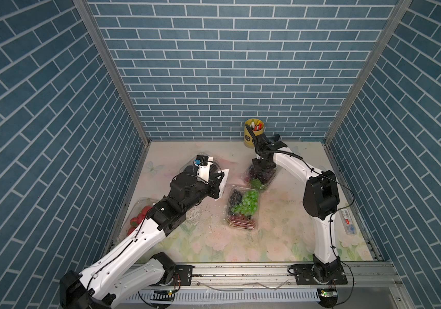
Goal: Label fruit boxes
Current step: Stick the label on the fruit box.
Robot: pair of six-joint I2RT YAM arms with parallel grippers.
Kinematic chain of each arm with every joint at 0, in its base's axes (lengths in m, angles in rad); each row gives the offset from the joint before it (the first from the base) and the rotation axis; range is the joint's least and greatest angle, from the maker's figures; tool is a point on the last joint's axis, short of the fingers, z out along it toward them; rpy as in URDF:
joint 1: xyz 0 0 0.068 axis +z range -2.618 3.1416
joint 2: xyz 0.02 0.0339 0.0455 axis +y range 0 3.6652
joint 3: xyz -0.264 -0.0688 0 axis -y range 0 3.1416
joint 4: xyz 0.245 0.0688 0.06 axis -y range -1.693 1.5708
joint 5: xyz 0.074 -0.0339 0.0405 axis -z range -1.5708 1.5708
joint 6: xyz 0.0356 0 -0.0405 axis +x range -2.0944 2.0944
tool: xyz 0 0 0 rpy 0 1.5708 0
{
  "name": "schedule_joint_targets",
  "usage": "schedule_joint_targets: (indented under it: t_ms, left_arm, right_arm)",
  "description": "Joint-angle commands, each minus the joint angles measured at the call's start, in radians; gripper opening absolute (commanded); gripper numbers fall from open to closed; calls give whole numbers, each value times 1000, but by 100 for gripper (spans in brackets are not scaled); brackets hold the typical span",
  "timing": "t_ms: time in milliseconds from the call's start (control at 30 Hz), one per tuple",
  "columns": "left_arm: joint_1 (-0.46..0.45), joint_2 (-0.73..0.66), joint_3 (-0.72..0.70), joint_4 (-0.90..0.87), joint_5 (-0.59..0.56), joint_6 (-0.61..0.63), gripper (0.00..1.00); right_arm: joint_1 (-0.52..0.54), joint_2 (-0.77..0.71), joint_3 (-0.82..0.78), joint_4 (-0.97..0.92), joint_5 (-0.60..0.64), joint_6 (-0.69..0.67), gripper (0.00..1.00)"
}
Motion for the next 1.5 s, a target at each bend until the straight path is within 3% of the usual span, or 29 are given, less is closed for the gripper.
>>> schedule_joint_targets:
  t_ms: [0, 233, 667, 1267, 1467]
  left_arm:
    - [7, 4, -1, 4, -5, 15, 0]
    - [7, 9, 0, 3, -7, 18, 0]
    - [8, 14, 5, 1, -9, 19, 0]
    - [10, 20, 10, 0, -6, 18, 0]
    - [11, 38, 24, -7, 21, 13, 0]
  right_arm:
    - [-6, 22, 29, -28, -29, -18, 9]
    - [-25, 11, 9, 8, -141, 1, 20]
    - [-39, -12, -30, 49, -314, 32, 20]
    - [-80, -189, -179, 159, -276, 67, 16]
    - [-89, -356, -355, 301, -265, 99, 17]
